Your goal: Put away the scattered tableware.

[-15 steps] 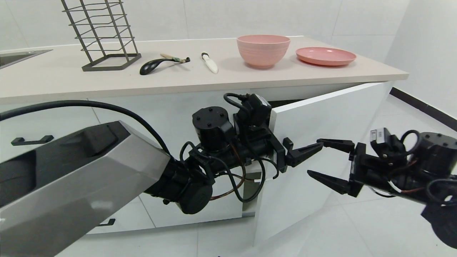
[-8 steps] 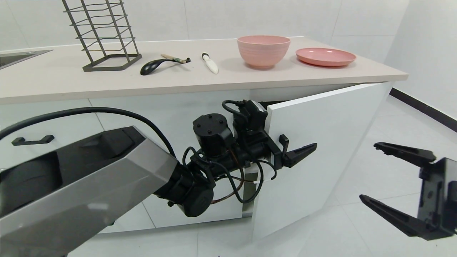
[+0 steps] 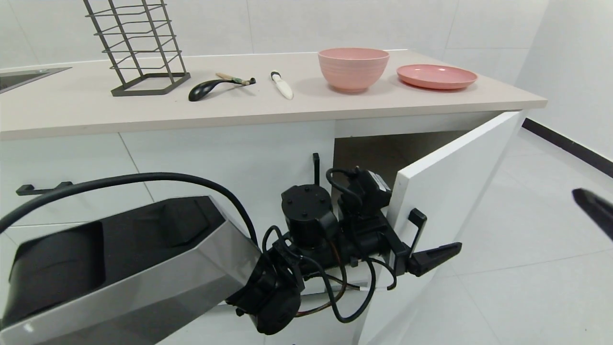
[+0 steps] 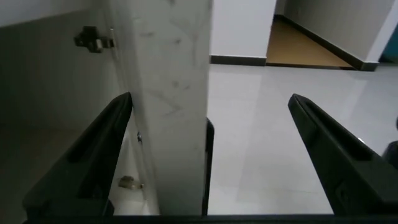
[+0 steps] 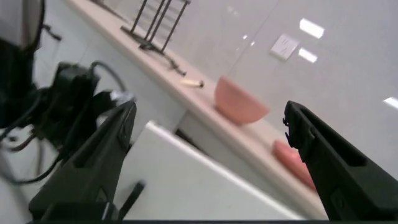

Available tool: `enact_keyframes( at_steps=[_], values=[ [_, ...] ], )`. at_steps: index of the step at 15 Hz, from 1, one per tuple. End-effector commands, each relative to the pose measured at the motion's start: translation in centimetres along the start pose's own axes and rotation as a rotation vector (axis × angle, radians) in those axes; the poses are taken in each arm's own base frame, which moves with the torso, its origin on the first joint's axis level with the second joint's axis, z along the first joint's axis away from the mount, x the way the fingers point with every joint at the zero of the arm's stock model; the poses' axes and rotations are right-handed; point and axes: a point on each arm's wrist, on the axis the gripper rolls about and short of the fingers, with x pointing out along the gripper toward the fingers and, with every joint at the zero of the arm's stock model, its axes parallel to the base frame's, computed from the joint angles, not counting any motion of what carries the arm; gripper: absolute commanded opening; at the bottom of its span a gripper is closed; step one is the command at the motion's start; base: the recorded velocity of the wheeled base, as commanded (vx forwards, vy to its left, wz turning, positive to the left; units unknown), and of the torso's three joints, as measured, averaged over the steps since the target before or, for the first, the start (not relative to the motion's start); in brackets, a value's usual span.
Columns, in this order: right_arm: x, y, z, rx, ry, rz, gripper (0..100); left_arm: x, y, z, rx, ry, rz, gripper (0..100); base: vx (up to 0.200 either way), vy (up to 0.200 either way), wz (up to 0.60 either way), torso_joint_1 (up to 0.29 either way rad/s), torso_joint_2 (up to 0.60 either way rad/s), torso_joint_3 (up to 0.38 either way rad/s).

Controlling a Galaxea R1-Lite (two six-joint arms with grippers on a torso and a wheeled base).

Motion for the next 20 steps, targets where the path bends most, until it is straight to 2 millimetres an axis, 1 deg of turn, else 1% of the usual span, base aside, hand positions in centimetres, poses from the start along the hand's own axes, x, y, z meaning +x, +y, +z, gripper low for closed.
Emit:
enact_keyframes(
  at_steps=[1, 6, 9, 13, 15, 19, 20],
  values=[
    [-0.3, -1.0, 1.6, -0.075, -0.032, -0.056, 100, 0.5, -1.3, -0.2, -0.008, 0.003, -0.031, 100, 0.0, 0.0, 0.0, 0.0, 0.0, 0.0],
    [-0.1, -1.6, 2.1, -0.081, -0.034, -0.112, 100, 1.8, -3.6, -0.2, -0.019, -0.003, -0.079, 100, 0.0, 0.0, 0.0, 0.0, 0.0, 0.0],
    [-0.1, -1.9, 2.3, -0.074, -0.032, -0.137, 100, 2.3, -4.7, -0.4, -0.043, -0.001, -0.099, 100, 0.0, 0.0, 0.0, 0.0, 0.0, 0.0],
    [-0.2, -2.2, 2.3, -0.082, -0.02, -0.156, 100, 2.7, -4.9, -0.7, -0.048, -0.002, -0.106, 100, 0.0, 0.0, 0.0, 0.0, 0.0, 0.0],
    [-0.2, -2.3, 2.3, -0.072, -0.021, -0.158, 100, 3.2, -5.3, -0.8, -0.048, -0.009, -0.119, 100, 0.0, 0.0, 0.0, 0.0, 0.0, 0.0],
    [-0.2, -2.6, 2.5, -0.08, -0.016, -0.191, 100, 4.5, -6.7, -0.9, -0.062, -0.027, -0.16, 100, 0.0, 0.0, 0.0, 0.0, 0.0, 0.0],
    [-0.2, -2.6, 2.5, -0.08, -0.016, -0.191, 100, 4.5, -6.7, -0.9, -0.062, -0.027, -0.16, 100, 0.0, 0.0, 0.0, 0.0, 0.0, 0.0]
  ],
)
